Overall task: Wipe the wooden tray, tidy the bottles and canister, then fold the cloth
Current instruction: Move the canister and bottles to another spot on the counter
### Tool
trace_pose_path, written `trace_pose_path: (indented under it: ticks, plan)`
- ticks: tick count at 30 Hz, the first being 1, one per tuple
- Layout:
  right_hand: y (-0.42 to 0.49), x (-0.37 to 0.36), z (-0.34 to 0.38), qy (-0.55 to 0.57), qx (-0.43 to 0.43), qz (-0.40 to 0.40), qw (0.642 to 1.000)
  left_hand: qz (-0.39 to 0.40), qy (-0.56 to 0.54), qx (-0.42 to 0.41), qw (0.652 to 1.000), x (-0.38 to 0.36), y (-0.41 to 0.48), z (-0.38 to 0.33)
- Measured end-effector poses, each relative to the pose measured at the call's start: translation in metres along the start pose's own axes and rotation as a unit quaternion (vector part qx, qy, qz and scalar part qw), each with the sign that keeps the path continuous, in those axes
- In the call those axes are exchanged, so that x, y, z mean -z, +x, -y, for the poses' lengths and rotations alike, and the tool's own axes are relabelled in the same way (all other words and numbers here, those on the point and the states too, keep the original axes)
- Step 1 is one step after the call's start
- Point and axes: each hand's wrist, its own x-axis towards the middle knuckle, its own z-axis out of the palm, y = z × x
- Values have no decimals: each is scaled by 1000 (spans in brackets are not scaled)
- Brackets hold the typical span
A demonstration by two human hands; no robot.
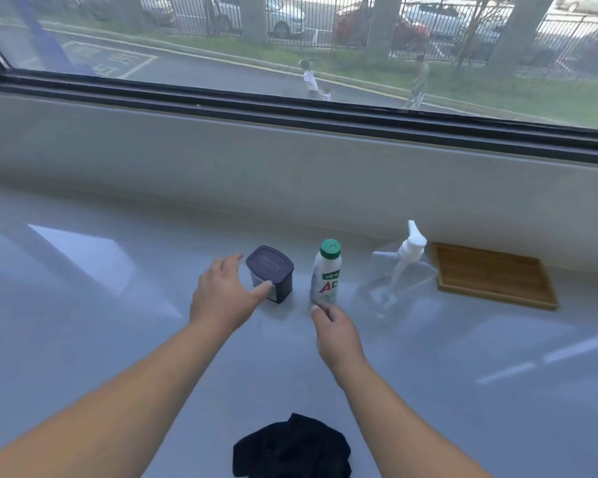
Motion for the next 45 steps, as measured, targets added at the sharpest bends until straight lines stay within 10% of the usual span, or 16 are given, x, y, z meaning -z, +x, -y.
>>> trace_pose_path:
  ticks: [10, 24, 45]
  plan:
    - [73, -69, 13, 77, -110, 19, 991, 109, 81, -39, 990, -30, 74, -25]
    - [59, -121, 35, 84, -97, 46, 991, 37, 19, -22, 999, -7, 63, 24]
    - [-285, -626, 55, -98, -37, 425, 899, -215, -16, 348, 912, 304, -201, 533]
